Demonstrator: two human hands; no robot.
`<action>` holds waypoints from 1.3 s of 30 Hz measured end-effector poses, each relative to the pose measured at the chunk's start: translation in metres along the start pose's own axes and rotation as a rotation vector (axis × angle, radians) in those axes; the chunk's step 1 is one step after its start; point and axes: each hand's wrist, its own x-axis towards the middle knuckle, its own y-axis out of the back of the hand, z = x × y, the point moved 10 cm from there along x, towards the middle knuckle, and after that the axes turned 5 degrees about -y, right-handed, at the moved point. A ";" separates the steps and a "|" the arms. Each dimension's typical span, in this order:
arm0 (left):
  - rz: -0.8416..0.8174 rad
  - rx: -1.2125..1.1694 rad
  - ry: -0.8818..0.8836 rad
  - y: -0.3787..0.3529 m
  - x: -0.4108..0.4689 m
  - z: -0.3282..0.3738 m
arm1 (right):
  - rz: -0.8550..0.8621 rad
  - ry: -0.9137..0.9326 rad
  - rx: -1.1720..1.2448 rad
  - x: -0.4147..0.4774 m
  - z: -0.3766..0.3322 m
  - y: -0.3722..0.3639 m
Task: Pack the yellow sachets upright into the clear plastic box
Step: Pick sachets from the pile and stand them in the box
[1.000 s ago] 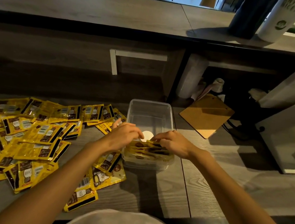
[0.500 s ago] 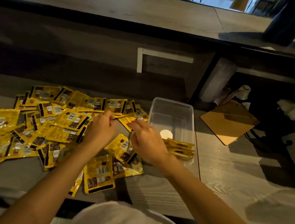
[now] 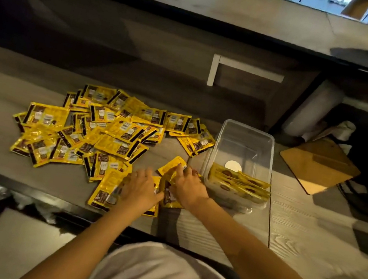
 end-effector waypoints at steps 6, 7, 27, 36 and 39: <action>-0.001 0.081 -0.031 0.002 0.011 0.005 | 0.074 0.011 -0.142 0.003 -0.009 0.004; 0.001 0.094 -0.034 0.002 0.012 0.006 | 0.103 0.018 -0.154 0.002 -0.010 0.007; 0.307 -0.112 -0.006 0.076 0.040 0.001 | 0.360 0.031 0.023 -0.004 -0.024 0.091; 0.490 -0.718 -0.086 0.159 0.063 0.029 | 0.697 -0.062 0.257 -0.015 0.035 0.181; 0.423 -0.818 -0.191 0.164 0.073 0.059 | 0.737 -0.205 0.488 -0.023 0.085 0.192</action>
